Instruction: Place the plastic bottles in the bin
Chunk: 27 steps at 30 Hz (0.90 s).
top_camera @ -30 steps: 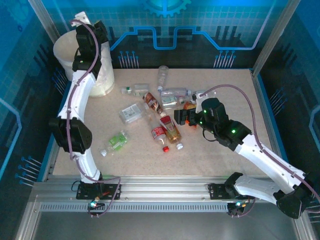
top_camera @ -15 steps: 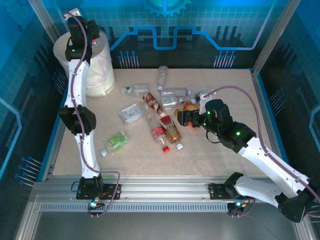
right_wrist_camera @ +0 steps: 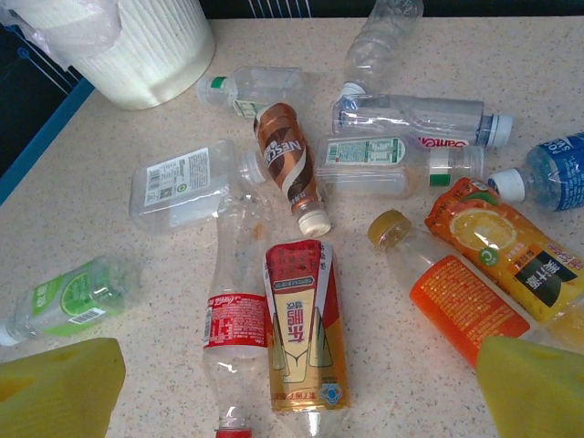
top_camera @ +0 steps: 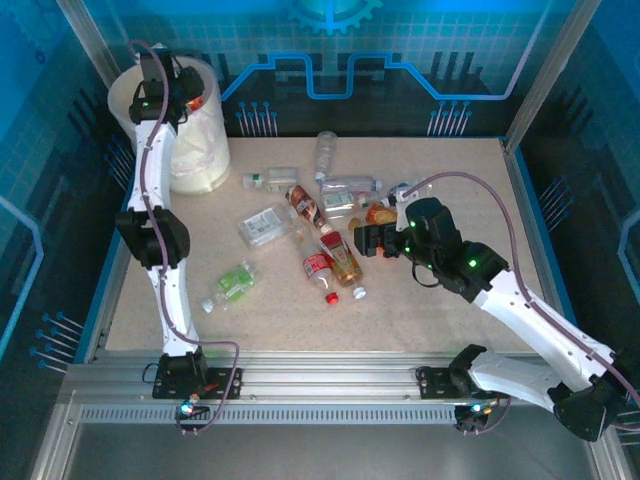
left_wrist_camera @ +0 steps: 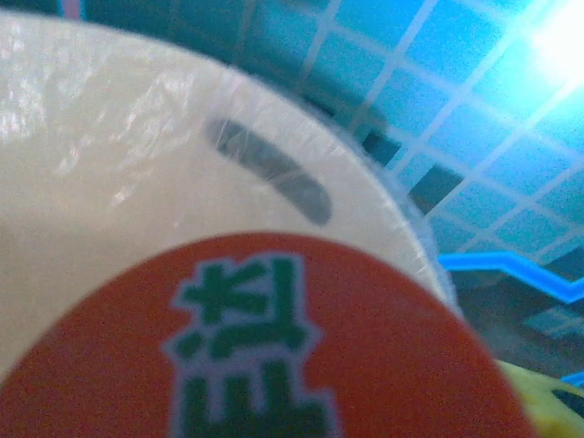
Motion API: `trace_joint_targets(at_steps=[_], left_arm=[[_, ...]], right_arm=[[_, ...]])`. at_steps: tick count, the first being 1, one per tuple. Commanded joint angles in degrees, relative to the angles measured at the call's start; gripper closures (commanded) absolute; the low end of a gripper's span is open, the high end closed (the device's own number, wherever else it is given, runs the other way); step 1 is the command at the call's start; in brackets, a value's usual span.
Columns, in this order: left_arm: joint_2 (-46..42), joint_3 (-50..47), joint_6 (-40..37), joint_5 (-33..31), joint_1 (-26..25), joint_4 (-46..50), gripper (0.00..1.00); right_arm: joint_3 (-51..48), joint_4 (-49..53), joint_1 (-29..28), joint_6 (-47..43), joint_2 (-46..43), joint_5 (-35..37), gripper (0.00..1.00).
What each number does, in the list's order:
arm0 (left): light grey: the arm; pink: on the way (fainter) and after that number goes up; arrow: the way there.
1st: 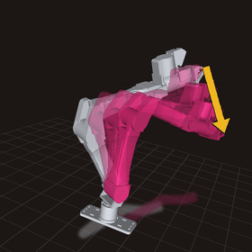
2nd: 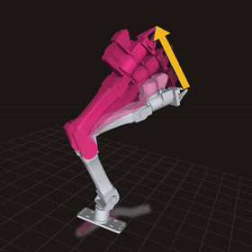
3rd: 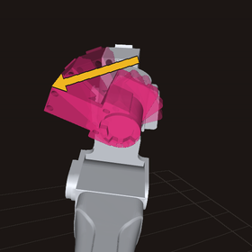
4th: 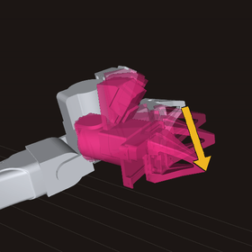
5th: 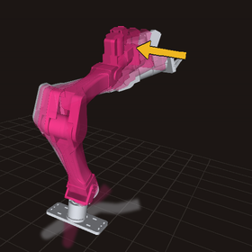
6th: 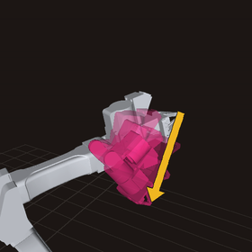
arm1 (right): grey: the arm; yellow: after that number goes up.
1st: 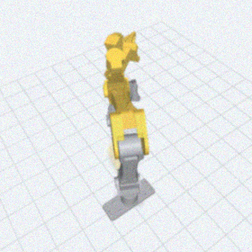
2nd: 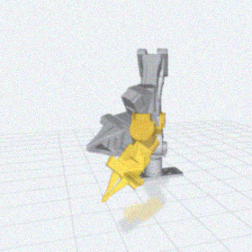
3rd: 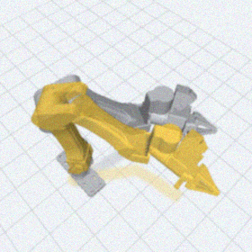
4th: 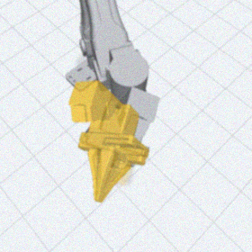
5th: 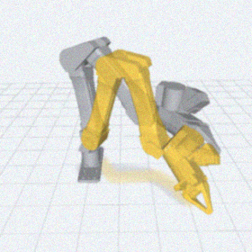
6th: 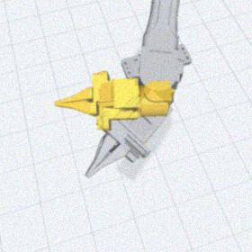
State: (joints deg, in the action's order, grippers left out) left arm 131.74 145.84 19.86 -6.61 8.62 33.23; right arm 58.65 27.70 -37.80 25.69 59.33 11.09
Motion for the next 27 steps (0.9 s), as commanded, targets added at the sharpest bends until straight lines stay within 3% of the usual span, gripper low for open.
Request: trace_joint_targets(at_steps=[1, 11, 20, 27], left_arm=[[-4.2, -3.3, 2.6, 4.6, 0.0, 2.5, 0.46], [-5.6, -5.8, 5.9, 14.4, -1.2, 1.7, 0.42], [-4.7, -5.9, 7.6, 18.0, -1.7, -1.3, 0.28], [-6.7, -6.0, 7.6, 17.2, -1.7, -1.2, 0.25]], right_arm=[[2.8, 1.5, 0.6, -1.4, 1.6, -2.6, 0.00], [3.8, 2.0, 0.5, -1.1, 4.9, -5.8, 0.00], [2.6, 2.1, 0.6, 0.3, 3.2, -2.9, 0.00], [0.5, 1.4, 0.8, 1.0, 1.7, -3.3, 0.00]])
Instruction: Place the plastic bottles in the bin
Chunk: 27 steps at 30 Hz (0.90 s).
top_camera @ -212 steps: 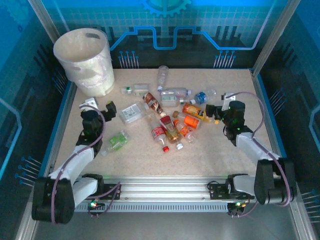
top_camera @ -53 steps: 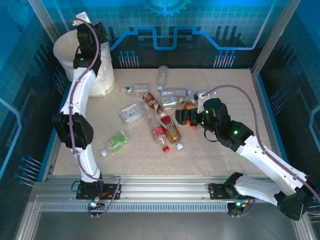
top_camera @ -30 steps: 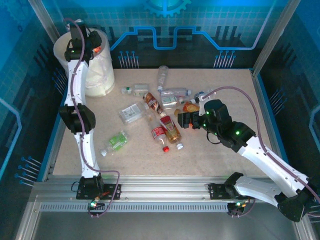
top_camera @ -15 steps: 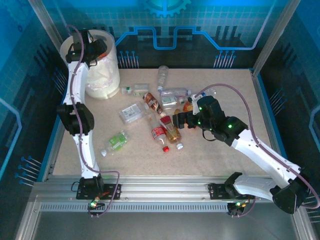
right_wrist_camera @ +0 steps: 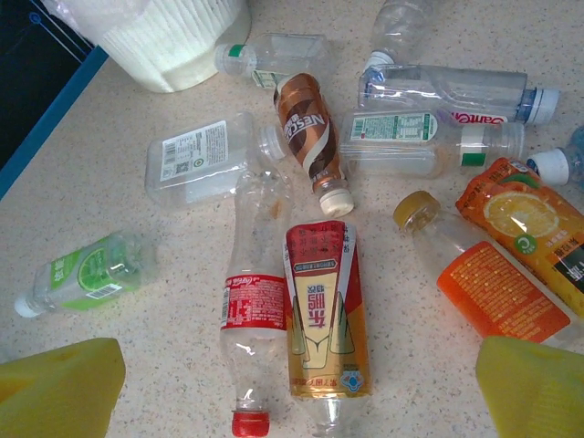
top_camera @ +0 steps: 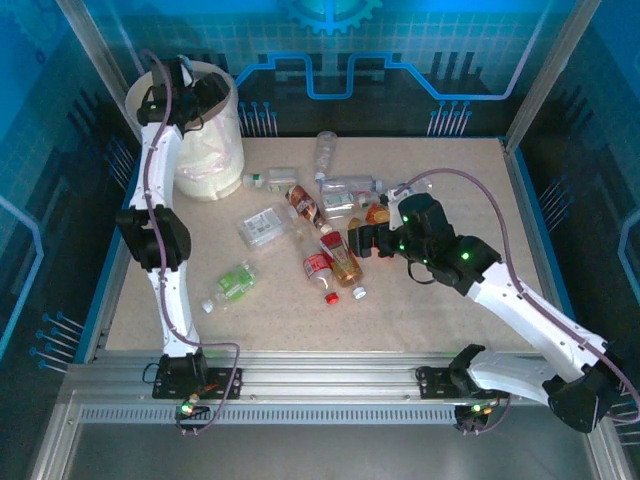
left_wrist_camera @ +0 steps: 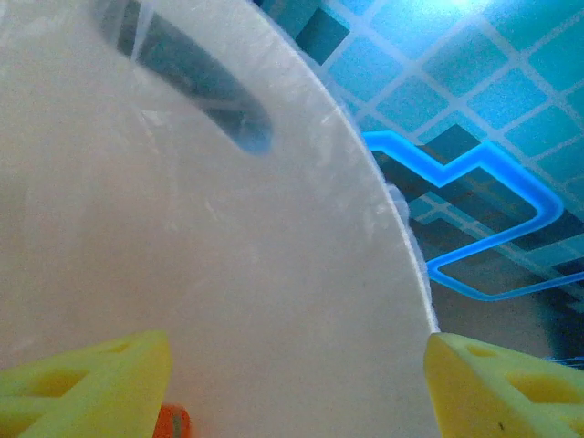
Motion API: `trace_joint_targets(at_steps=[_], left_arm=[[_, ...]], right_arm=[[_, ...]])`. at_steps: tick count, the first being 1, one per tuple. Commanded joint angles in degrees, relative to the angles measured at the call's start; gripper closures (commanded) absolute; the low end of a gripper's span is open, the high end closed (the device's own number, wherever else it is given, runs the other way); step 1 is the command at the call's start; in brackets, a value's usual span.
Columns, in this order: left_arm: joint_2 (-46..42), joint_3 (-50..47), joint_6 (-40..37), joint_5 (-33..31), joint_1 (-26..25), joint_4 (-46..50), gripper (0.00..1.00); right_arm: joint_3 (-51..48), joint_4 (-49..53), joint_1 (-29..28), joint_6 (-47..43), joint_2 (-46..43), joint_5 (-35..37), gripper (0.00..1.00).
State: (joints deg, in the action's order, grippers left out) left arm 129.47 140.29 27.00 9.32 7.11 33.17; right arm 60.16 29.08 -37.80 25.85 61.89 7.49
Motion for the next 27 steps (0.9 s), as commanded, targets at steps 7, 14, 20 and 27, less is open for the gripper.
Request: trace_joint_targets(at_steps=[7, 14, 20, 27], left_arm=[[-8.1, -1.9, -1.5, -0.2, -0.2, 0.6, 0.21], [-14.9, -7.1, -1.0, 0.7, -0.2, -1.5, 0.17], [-25.2, -21.9, 2.5, 2.2, -0.3, -8.2, 0.15], [-35.4, -36.9, 7.3, 3.7, -0.5, -16.0, 0.09]], right_arm=[[-3.7, -0.8, 0.9, 2.7, -1.0, 1.0, 0.00], [-9.4, -2.9, 0.8, 5.0, 0.1, 1.1, 0.00], [-14.7, -5.2, -0.3, 4.9, 3.4, 1.6, 0.00], [-18.1, -11.7, -1.0, 4.7, 8.4, -0.1, 0.13]])
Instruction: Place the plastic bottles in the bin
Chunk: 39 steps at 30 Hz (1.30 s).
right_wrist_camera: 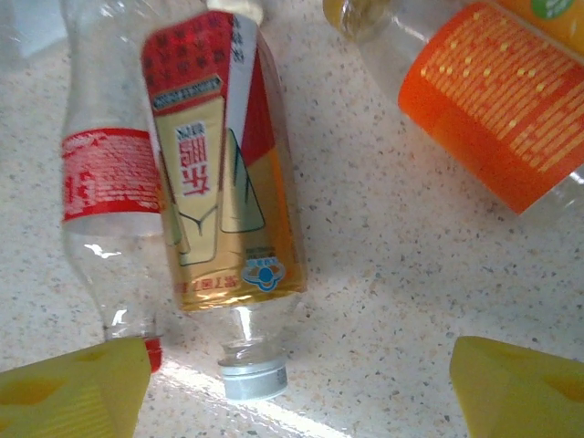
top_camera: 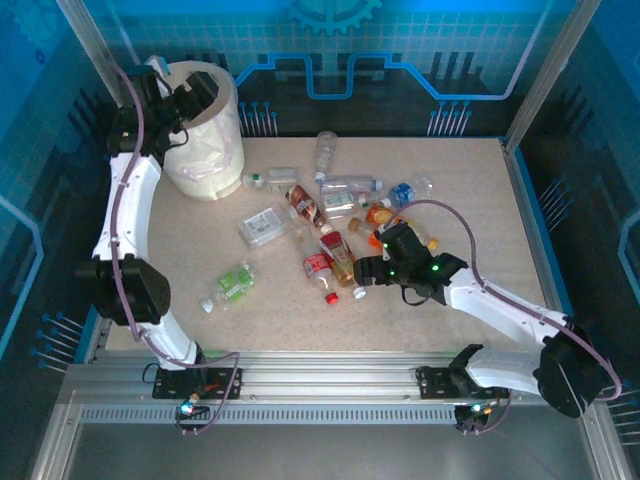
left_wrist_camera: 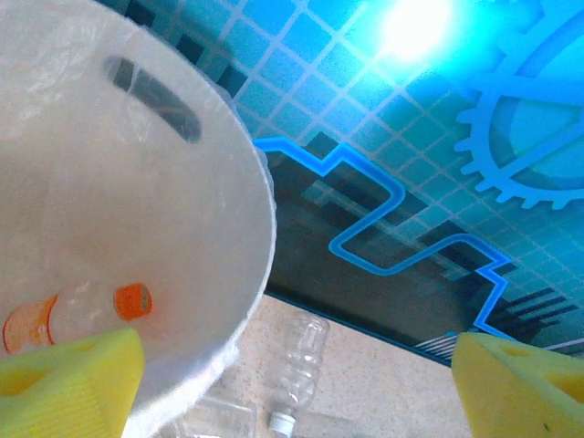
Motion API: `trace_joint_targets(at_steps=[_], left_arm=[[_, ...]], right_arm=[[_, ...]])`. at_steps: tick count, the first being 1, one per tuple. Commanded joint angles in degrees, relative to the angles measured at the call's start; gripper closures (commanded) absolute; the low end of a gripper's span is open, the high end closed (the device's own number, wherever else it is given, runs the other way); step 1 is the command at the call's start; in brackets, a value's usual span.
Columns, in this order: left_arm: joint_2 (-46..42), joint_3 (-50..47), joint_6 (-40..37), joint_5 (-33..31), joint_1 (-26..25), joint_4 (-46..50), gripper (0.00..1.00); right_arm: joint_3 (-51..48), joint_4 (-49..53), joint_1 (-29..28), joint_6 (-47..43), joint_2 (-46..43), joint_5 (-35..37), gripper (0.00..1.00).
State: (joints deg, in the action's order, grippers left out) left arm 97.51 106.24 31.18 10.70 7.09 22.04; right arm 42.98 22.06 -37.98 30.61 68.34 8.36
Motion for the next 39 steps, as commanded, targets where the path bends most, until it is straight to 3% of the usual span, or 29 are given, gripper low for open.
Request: trace_joint_targets(at_steps=[1, 9, 15, 18, 22, 28, 39], left_arm=[[-4.7, -4.3, 3.7, 3.1, -0.8, -5.3, 0.03], [-15.4, -16.7, 6.2, 4.4, -6.1, -9.2, 0.01], [-23.7, -28.4, 4.7, -0.2, -16.7, -12.3, 0.01], [-26.2, -32.7, 6.4, 1.6, -19.6, -12.8, 0.01], [-28.8, -38.7, 13.6, 6.5, -20.6, -17.5, 0.01], [-30.3, -41.3, 17.2, 12.1, -21.0, -18.4, 0.01], [-32.4, -46.0, 27.4, 15.8, -21.0, -26.1, 0.01]], right_arm=[[-1.0, -5.3, -1.0, -0.3, 3.0, -0.8, 0.11], [0.8, -8.3, -2.0, -2.9, 11.3, 0.1, 0.14], [4.1, -8.4, -2.5, -4.2, 17.6, 1.4, 0.15], [5.3, -9.1, -2.6, -5.5, 19.5, -1.0, 0.15], [6.8, -9.9, -3.2, -7.1, 21.6, -3.0, 0.14], [9.8, -10.9, -3.3, -9.3, 23.8, -2.5, 0.14], [12.0, -13.0, -3.3, -13.4, 31.0, -0.3, 0.19]])
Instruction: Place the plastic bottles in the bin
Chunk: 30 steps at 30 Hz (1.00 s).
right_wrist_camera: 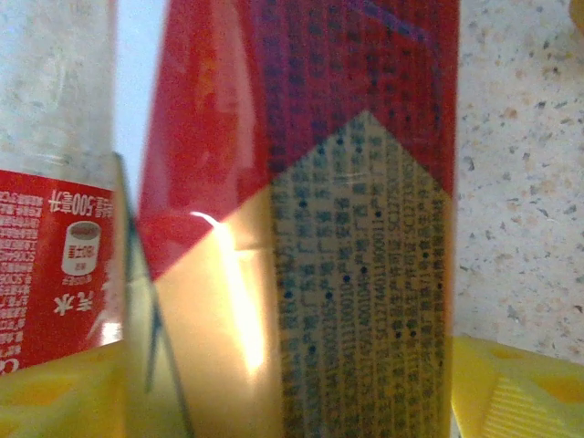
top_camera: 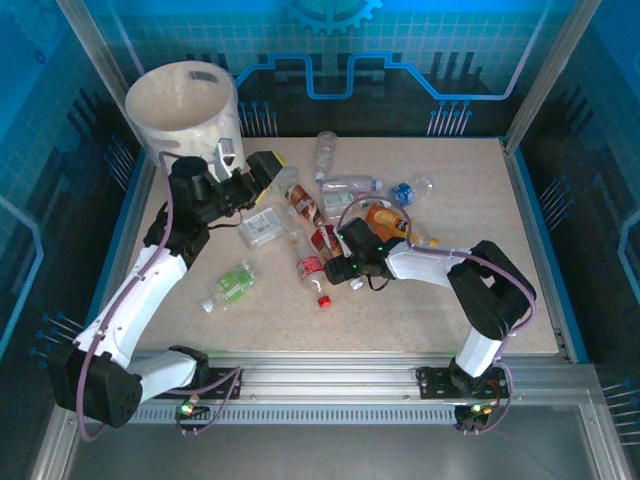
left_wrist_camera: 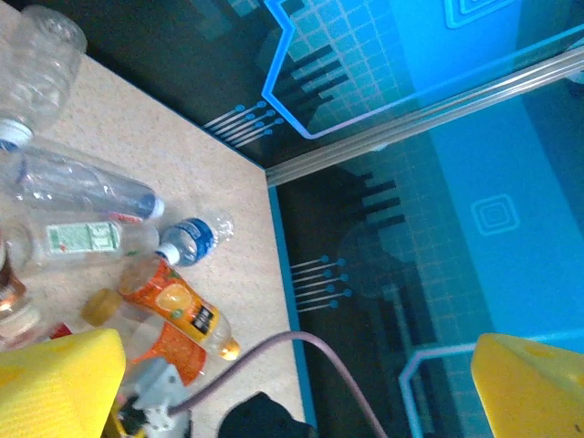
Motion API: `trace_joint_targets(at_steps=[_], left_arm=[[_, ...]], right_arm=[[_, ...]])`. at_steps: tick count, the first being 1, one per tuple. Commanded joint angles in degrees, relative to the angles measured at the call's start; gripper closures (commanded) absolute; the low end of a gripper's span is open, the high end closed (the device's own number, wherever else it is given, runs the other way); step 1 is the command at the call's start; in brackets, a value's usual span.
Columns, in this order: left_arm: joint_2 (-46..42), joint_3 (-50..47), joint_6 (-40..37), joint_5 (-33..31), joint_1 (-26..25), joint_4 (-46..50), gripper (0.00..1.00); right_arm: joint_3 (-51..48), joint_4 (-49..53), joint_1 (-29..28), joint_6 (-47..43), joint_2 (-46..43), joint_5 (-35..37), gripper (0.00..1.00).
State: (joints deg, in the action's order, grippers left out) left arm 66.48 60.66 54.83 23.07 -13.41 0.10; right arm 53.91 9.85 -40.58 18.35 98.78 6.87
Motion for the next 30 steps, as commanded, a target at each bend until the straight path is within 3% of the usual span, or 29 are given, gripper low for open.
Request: trace_joint_targets(at_steps=[1, 16, 26, 30], left_arm=[[-1.5, 0.0, 3.9, 3.8, -0.5, -3.7, 0.01], [-4.1, 0.4, 5.0, 7.9, -0.6, -5.0, 0.01], [-4.2, -0.4, 5.7, 9.2, -0.6, -8.0, 0.01], [-3.9, 0.7, 0.8, 9.2, -0.7, -4.1, 0.01]], right_arm=[[0.7, -1.1, -0.7, -1.2, 0.2, 1.3, 0.21], [-7.7, -4.4, -1.0, 0.6, -11.5, 2.1, 0.56], [-7.5, -1.8, -2.3, 1.8, -21.2, 2.8, 0.64], [-7.0, -2.7, -3.2, 4.5, -26.1, 1.5, 0.65]])
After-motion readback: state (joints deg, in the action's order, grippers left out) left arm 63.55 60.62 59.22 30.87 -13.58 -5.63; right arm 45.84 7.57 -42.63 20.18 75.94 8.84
